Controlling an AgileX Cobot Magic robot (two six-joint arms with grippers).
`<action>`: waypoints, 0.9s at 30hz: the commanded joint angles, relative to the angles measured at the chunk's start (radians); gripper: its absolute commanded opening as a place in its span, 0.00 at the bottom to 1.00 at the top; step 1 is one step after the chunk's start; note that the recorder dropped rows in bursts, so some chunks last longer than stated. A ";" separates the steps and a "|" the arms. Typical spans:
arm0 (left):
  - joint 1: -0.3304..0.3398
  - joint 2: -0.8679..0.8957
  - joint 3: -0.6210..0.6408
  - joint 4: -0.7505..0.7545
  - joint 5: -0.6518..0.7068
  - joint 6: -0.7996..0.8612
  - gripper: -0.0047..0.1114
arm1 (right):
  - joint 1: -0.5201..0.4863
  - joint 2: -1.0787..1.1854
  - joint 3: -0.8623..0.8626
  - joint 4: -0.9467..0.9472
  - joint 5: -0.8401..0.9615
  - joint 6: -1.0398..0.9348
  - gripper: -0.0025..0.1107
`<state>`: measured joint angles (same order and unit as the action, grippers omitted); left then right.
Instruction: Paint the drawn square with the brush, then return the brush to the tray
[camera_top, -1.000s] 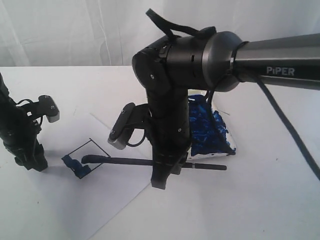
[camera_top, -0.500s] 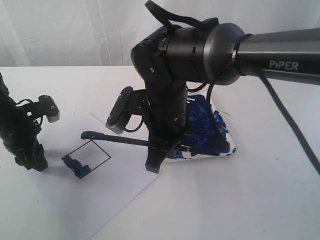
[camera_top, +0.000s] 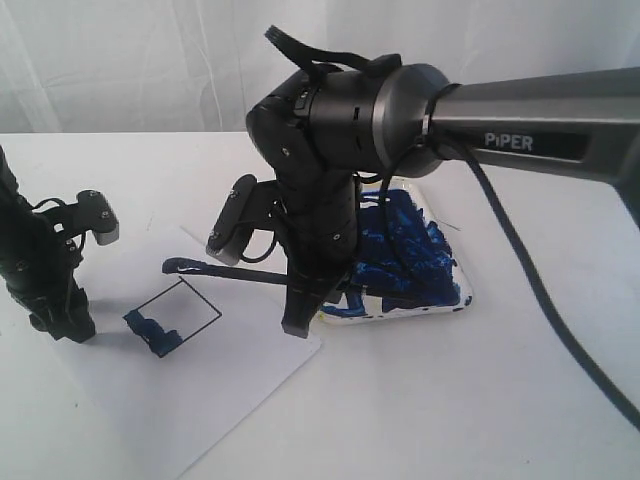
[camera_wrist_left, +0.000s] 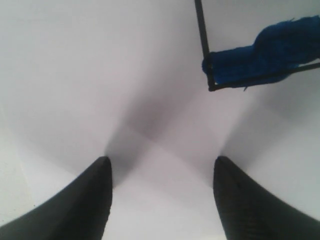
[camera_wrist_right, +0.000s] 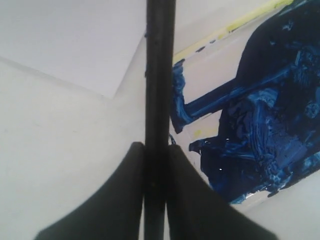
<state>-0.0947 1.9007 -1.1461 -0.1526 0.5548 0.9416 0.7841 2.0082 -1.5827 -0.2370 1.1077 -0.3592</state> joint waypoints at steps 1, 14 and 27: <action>0.002 0.032 0.018 0.005 0.022 -0.005 0.59 | -0.016 0.010 -0.026 -0.004 0.014 0.008 0.02; 0.002 0.032 0.018 0.005 0.022 -0.005 0.59 | -0.048 0.010 -0.028 0.184 0.013 -0.063 0.02; 0.002 0.032 0.018 0.005 0.022 -0.005 0.59 | -0.048 0.073 -0.021 0.308 0.040 -0.138 0.02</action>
<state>-0.0947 1.9007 -1.1461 -0.1526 0.5548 0.9416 0.7399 2.0687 -1.6044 0.0622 1.1394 -0.4827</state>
